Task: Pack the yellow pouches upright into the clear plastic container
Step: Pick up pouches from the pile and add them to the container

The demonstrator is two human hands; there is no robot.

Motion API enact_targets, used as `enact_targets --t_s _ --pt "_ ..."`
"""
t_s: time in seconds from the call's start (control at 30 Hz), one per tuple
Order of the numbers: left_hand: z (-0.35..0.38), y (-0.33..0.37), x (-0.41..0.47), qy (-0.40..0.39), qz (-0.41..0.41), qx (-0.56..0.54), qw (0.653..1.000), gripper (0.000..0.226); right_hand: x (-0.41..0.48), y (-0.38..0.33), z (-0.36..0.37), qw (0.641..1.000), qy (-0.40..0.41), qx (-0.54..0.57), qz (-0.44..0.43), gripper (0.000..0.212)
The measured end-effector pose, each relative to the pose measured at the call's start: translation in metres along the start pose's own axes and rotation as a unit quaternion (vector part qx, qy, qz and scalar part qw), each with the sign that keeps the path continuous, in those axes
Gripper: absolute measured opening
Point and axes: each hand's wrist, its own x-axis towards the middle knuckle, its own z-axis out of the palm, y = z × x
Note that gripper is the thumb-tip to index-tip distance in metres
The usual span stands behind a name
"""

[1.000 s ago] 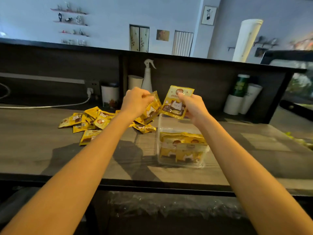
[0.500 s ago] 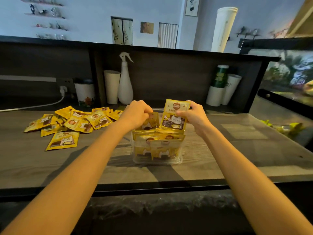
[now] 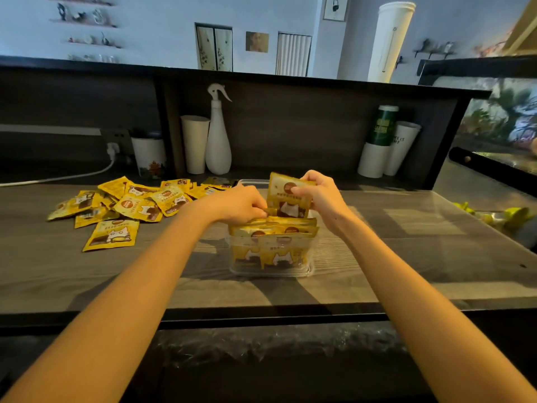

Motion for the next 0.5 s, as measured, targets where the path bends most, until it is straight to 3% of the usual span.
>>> enact_targets --t_s 0.1,0.17,0.23,0.33,0.5 --pt "0.000 -0.002 -0.001 -0.012 -0.013 0.005 1.000 0.025 -0.006 0.003 -0.004 0.996 -0.060 -0.067 -0.020 0.016" --pt "-0.001 -0.001 -0.001 -0.004 -0.026 -0.014 1.000 0.022 -0.009 0.006 -0.007 0.992 -0.080 -0.092 -0.031 0.024" --pt "-0.001 -0.002 -0.001 0.002 -0.019 -0.025 1.000 0.017 -0.012 0.007 -0.007 0.991 -0.081 -0.105 -0.030 0.030" --pt "0.000 -0.007 0.000 0.027 0.000 -0.036 0.999 0.008 -0.015 0.003 -0.005 0.988 -0.086 -0.129 -0.028 0.021" --pt "0.001 -0.012 0.001 0.092 0.013 -0.060 0.994 0.017 -0.017 -0.002 -0.002 0.980 -0.105 -0.168 -0.031 0.018"
